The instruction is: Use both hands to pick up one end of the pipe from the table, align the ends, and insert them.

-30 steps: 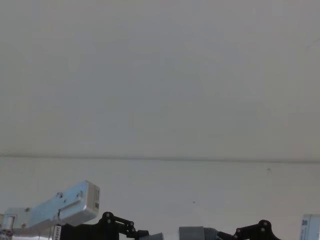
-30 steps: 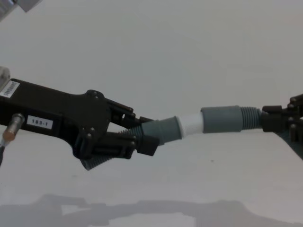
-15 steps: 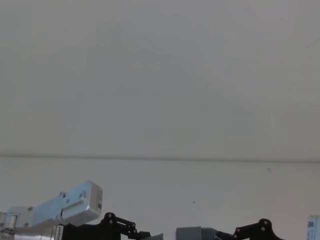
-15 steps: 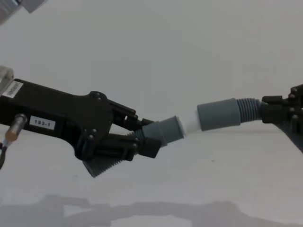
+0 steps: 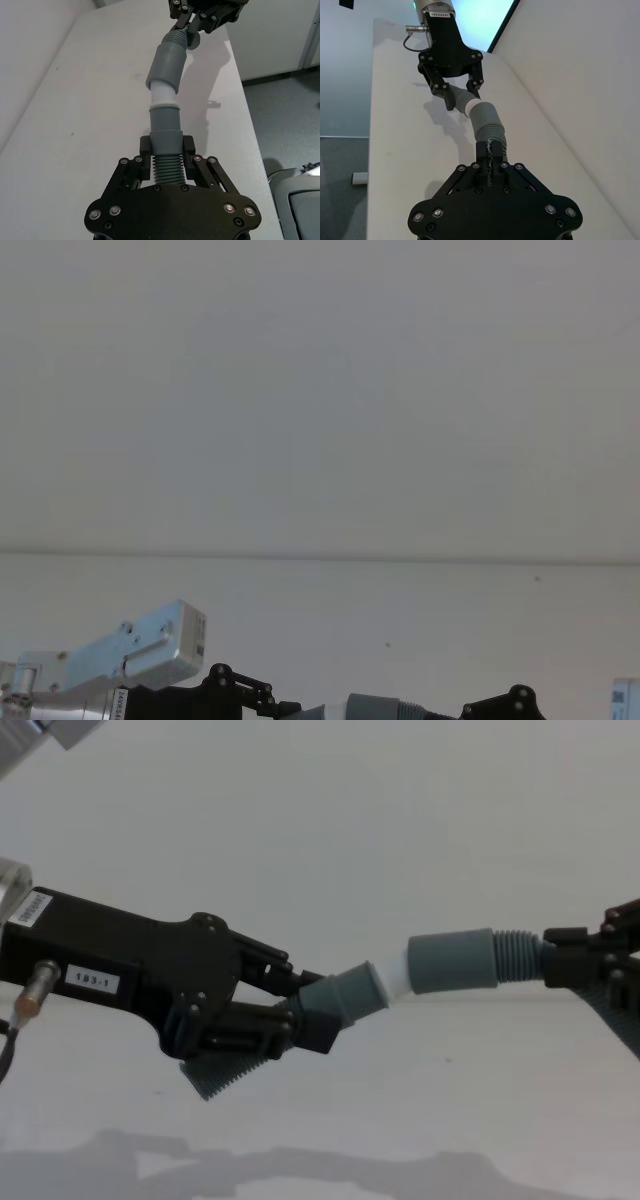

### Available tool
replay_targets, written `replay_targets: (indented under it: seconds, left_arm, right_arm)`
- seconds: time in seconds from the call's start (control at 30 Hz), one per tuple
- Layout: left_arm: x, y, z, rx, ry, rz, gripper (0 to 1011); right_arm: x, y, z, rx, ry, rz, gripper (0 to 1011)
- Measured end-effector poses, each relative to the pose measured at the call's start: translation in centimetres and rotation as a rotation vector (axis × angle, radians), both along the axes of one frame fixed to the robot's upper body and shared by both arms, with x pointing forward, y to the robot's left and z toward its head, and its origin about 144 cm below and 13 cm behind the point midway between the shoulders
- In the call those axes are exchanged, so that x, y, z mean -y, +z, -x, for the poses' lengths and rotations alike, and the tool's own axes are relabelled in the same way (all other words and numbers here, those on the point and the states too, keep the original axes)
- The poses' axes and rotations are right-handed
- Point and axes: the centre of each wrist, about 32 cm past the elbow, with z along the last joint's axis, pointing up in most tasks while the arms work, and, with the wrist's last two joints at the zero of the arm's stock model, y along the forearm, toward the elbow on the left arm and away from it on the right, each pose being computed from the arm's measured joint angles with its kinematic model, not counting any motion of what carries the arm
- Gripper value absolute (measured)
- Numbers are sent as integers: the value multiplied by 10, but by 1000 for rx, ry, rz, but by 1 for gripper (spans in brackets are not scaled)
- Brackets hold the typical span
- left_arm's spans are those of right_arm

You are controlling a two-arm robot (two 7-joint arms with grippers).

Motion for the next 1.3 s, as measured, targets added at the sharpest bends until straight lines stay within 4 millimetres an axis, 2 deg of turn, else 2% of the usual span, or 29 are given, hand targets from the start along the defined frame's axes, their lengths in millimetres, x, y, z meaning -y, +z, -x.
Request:
replay_targets:
  seconds: [1.3]
  left_arm:
    - [-2,1,0,-5,8,-7,336]
  right_arm:
    - [-3,0,-2,-13,17,11,39]
